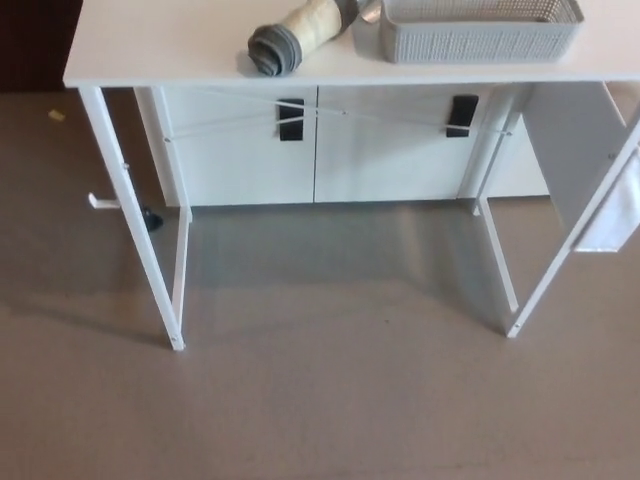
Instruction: The robot walks towards a desk on which a shovel is kept on the left hand side and a container is kept on the right hand side. The robot picks up the shovel using its left hand and places it in the container.
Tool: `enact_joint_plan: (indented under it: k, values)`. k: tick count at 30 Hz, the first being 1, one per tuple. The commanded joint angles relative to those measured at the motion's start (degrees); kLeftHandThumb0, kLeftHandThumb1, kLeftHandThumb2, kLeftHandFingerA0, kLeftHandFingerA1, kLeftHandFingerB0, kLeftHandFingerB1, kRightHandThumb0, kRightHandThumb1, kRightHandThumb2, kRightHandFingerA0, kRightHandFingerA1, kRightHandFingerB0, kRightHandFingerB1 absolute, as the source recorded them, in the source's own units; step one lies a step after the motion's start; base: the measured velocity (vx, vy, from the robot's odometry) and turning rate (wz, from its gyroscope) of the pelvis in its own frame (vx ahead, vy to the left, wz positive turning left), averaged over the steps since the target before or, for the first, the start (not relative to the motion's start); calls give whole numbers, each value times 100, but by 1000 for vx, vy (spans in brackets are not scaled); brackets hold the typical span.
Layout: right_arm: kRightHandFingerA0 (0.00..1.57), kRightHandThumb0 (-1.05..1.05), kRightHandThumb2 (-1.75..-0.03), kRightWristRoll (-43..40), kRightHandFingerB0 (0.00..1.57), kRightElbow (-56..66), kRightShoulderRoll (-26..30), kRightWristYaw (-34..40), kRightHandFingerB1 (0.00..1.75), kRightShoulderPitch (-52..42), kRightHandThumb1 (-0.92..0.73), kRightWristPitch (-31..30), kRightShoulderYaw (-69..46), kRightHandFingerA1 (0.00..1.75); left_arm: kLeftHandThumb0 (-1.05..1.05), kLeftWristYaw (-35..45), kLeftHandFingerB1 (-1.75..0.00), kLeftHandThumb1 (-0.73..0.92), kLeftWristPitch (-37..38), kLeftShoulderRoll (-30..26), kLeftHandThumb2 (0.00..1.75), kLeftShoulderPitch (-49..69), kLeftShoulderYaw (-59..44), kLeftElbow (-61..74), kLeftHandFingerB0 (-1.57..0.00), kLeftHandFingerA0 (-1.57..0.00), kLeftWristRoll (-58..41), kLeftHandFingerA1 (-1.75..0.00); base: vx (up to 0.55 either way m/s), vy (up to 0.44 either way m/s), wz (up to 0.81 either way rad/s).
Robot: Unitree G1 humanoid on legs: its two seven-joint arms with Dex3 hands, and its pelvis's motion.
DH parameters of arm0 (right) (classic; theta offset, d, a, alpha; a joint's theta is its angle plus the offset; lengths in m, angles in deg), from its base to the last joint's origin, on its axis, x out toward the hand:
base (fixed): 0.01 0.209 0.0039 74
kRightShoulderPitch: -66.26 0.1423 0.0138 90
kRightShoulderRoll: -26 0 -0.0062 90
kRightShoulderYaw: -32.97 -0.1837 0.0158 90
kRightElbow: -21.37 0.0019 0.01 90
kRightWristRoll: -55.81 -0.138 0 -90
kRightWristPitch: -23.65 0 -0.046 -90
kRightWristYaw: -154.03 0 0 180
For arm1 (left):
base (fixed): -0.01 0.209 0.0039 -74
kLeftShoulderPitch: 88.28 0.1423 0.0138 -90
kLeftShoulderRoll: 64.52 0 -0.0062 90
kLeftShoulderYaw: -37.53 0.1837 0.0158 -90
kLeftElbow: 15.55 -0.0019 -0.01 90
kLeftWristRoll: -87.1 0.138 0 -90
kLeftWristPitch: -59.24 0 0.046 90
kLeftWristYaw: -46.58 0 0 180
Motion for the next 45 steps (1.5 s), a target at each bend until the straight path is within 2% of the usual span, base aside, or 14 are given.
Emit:
enact_joint_plan:
  k: [1,8,11,25,26,38,45]
  values:
    - [64,-1,-54,-42,37,11,47,10,52,-7,-49,143,-57,70,-13,-20,-47,45,139,-27,87,18,24,31,-16,-32,57,-55,217,-180,9]
    - [70,-2,-54,-24,39,136,12,74,53,-67,-48,84,-39,75,-13,-59,-48,44,158,-29,87,-30,-9,-71,-17,-35,52,-57,218,-160,10]
    - [68,-6,-52,72,38,177,33,109,51,-104,-50,140,20,69,-13,17,-48,44,132,-47,87,1,0,-16,-18,-37,33,-57,157,-6,-8]
    - [63,-3,-54,-26,37,53,30,-5,52,-74,-48,186,-19,70,-12,15,-48,44,166,-77,87,18,40,-23,-18,-34,77,-56,227,132,-4]
    - [66,-3,-53,-18,39,38,26,17,53,-66,-47,191,-23,71,-15,14,-34,61,228,-83,58,-24,35,-128,-33,-45,87,-40,176,-16,9]
    - [66,-3,-54,4,40,-3,34,57,53,7,-49,175,7,71,-16,-101,-35,61,127,-62,58,17,40,45,-35,-45,94,-40,236,-161,3]
    - [65,-3,-54,-5,39,73,17,59,53,-123,-49,158,-1,71,-15,-73,-34,63,69,-10,58,177,103,198,-33,-45,96,-40,170,72,-13]
